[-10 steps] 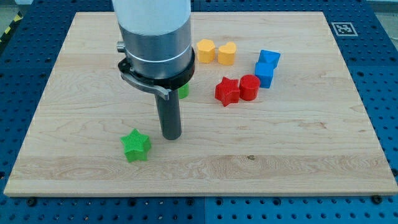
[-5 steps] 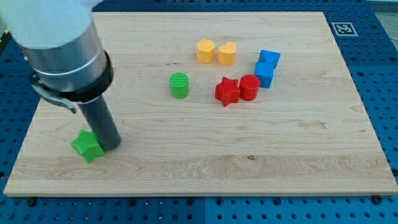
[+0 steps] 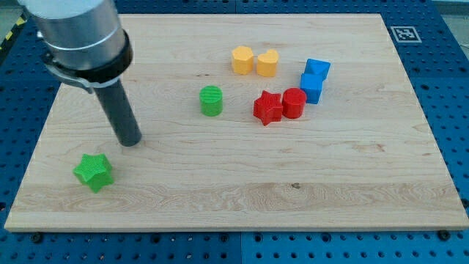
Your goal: Separate the green star from the red star
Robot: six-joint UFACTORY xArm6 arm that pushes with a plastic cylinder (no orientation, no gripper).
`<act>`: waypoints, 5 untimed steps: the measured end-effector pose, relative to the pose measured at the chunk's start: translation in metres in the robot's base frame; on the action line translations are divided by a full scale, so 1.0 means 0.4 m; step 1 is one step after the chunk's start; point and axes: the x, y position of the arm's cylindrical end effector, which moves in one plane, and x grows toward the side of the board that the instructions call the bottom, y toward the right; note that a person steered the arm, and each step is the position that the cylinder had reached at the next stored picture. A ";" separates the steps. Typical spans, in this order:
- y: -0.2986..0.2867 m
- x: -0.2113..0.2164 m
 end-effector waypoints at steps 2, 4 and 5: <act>-0.077 0.025; -0.077 0.057; -0.077 0.057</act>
